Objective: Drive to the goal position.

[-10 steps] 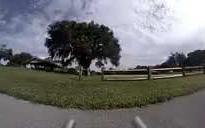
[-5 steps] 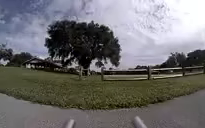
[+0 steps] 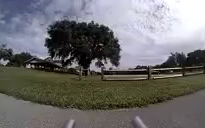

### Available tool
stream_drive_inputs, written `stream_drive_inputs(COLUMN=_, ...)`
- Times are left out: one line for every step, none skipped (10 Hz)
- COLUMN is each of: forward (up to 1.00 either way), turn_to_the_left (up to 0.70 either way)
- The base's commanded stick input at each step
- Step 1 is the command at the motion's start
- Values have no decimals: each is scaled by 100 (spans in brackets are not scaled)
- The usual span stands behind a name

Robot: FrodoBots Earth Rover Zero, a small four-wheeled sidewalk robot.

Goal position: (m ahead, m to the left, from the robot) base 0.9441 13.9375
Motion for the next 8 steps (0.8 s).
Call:
stream_drive_inputs(forward=6, turn_to_the_left=12)
stream_drive_inputs(forward=6, turn_to_the_left=12)
stream_drive_inputs(forward=6, turn_to_the_left=7)
stream_drive_inputs(forward=6, turn_to_the_left=4)
stream_drive_inputs(forward=6, turn_to_the_left=2)
stream_drive_inputs(forward=6, turn_to_the_left=1)
stream_drive_inputs(forward=6, turn_to_the_left=1)
stream_drive_inputs(forward=6, turn_to_the_left=1)
